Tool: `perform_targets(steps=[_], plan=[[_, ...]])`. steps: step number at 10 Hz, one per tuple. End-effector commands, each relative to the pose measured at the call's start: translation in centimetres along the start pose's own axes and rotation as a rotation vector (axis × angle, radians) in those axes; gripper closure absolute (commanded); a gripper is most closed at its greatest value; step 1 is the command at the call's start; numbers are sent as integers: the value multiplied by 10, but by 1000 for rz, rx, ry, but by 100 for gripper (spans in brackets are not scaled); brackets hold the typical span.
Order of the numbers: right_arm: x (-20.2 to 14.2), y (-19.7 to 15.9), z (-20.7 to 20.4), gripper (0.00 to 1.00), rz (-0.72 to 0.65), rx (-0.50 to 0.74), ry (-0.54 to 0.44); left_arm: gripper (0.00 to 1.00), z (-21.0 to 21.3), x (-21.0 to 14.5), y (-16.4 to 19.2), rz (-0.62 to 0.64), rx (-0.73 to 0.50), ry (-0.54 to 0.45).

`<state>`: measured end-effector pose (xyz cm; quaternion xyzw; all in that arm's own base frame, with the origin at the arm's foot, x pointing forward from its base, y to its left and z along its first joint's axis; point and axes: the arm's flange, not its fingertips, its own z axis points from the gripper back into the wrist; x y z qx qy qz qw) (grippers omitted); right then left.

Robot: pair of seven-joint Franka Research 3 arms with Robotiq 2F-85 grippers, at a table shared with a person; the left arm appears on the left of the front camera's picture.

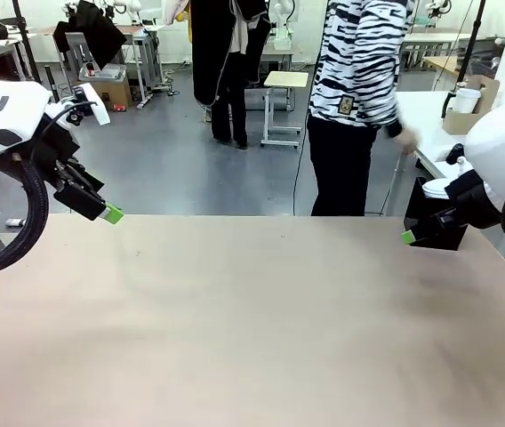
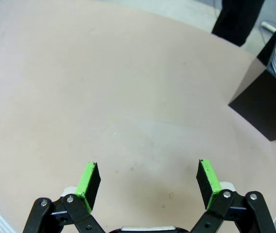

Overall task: Pour a drink into a cup and package it in a carrier.
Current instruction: Insert the held 600 ml Paper Cup into the Cup Carrier.

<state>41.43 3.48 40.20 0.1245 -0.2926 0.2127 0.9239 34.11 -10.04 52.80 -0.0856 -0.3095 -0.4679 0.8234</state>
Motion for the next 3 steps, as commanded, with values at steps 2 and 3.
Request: perform_targets(steps=[2,3], plan=[[-2,-3,-1,0,20,6,-3,0,1,0,-1,17,2,-1],[-2,-3,-1,0,20,6,-3,0,1,0,-1,17,2,-1]])
